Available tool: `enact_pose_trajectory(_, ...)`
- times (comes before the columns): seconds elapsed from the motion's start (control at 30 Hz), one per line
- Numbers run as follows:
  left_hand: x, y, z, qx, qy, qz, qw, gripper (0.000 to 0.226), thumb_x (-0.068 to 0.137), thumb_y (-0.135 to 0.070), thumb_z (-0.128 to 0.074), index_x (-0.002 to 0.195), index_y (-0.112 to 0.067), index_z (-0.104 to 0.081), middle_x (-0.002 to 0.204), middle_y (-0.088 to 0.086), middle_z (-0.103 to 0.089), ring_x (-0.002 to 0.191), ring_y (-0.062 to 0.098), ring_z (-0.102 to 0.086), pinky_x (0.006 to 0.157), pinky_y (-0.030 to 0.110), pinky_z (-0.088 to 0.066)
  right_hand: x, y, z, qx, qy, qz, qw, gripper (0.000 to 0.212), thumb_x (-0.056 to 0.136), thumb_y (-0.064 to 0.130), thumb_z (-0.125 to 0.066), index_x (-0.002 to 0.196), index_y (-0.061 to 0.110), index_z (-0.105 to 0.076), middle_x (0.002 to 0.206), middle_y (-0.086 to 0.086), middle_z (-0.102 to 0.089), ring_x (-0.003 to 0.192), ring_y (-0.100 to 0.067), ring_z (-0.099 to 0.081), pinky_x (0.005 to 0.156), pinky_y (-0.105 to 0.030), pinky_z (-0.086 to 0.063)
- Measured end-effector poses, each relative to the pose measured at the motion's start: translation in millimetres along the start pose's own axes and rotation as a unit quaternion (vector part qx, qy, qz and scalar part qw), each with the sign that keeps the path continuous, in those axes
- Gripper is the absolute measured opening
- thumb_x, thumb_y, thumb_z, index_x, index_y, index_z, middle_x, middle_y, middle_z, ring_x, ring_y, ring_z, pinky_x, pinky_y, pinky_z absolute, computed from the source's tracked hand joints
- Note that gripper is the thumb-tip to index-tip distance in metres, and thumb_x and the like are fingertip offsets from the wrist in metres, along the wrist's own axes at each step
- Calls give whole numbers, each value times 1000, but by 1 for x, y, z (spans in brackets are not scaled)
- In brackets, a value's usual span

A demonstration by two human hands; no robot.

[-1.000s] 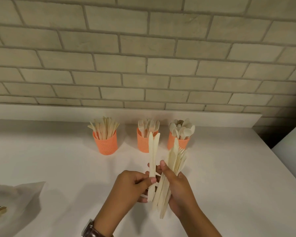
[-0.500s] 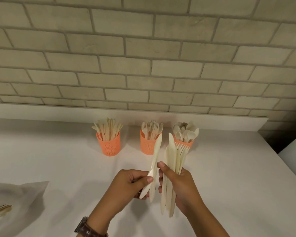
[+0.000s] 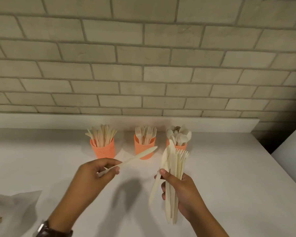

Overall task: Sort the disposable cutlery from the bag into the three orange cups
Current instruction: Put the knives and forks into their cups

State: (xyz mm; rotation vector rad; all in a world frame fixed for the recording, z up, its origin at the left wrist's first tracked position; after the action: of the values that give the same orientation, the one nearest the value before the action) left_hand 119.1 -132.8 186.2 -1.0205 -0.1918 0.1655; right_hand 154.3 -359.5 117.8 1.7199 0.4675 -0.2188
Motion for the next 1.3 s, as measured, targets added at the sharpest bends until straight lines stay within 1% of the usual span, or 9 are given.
enact_pose_trajectory(0.1,0,-6,10,13,79,15,997,10,65,-28,-82,70,-32,-74,69,-7,-69,60,15,-56,57,18,-43,-1,7,4,-29,20,12,999,24,85,20,-66,96,-2,-67,88,-14,-75,54,-18,-49,51,-29,-47)
enact_pose_trajectory(0.23,2,-13,-4,46,222,36,973,37,48,-47,-85,83,-40,-74,79,-1,-69,64,8,-61,66,20,-47,-3,10,-3,-86,83,2,993,30,84,20,-68,99,-6,-65,87,-16,-74,52,-17,-50,50,-28,-47)
enact_pose_trajectory(0.4,22,-31,-31,75,198,14,977,62,57,-18,-87,104,-44,-56,78,0,-70,57,0,-56,58,12,-45,-16,-4,-32,-72,180,-45,980,26,83,21,-69,94,-2,-66,90,-24,-71,49,-16,-46,45,-24,-41)
enact_pose_trajectory(0.67,35,-35,-57,109,245,2,963,87,60,-18,-86,128,-43,-38,83,-6,-64,59,1,-53,56,11,-42,-17,-2,-33,-37,187,-45,981,33,78,30,-73,95,2,-68,83,-17,-71,50,-15,-47,47,-24,-40)
enact_pose_trajectory(0.8,39,-38,-63,13,217,1,976,98,64,-10,-82,140,-38,-27,90,-5,-66,66,8,-62,68,21,-54,-12,1,-31,-21,166,-28,986,28,74,21,-72,94,1,-68,78,-17,-69,46,-15,-45,44,-23,-36)
enact_pose_trajectory(0.93,21,-20,-75,-193,168,120,959,76,78,-1,-69,135,-32,-31,100,3,-69,80,14,-70,70,26,-57,-5,4,-23,26,101,-12,994,18,80,14,-69,91,0,-66,73,-14,-68,45,-14,-47,44,-24,-37)
enact_pose_trajectory(1.07,-10,-8,-100,-234,164,185,940,20,87,-23,-59,104,-22,-70,97,-1,-74,88,10,-70,75,29,-59,-1,4,-14,14,57,20,998,31,69,20,-80,95,5,-73,81,-9,-74,68,-19,-69,58,-27,-51)
enact_pose_trajectory(1.17,-21,-1,-107,-282,121,224,925,19,89,-24,-59,97,-19,-75,92,-2,-76,83,12,-72,68,31,-59,-1,7,-14,-2,46,48,998,21,75,14,-76,94,7,-75,92,-12,-76,87,-26,-72,73,-33,-57)
enact_pose_trajectory(1.3,-25,3,-110,-320,96,265,905,17,88,-25,-60,87,-19,-76,83,2,-76,73,19,-73,62,31,-58,-1,11,-10,-80,17,77,994,18,71,13,-79,88,11,-75,84,-7,-77,79,-21,-73,71,-30,-57)
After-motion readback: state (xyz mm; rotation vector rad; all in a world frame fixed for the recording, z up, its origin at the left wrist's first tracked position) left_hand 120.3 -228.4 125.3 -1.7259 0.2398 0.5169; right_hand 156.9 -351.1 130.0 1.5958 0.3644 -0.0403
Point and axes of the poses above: each hand's wrist, its own x-axis towards the middle knuckle, its own z-axis out of the back of the hand, y = z × x, the point moved 8 cm from there along x, towards the middle knuckle
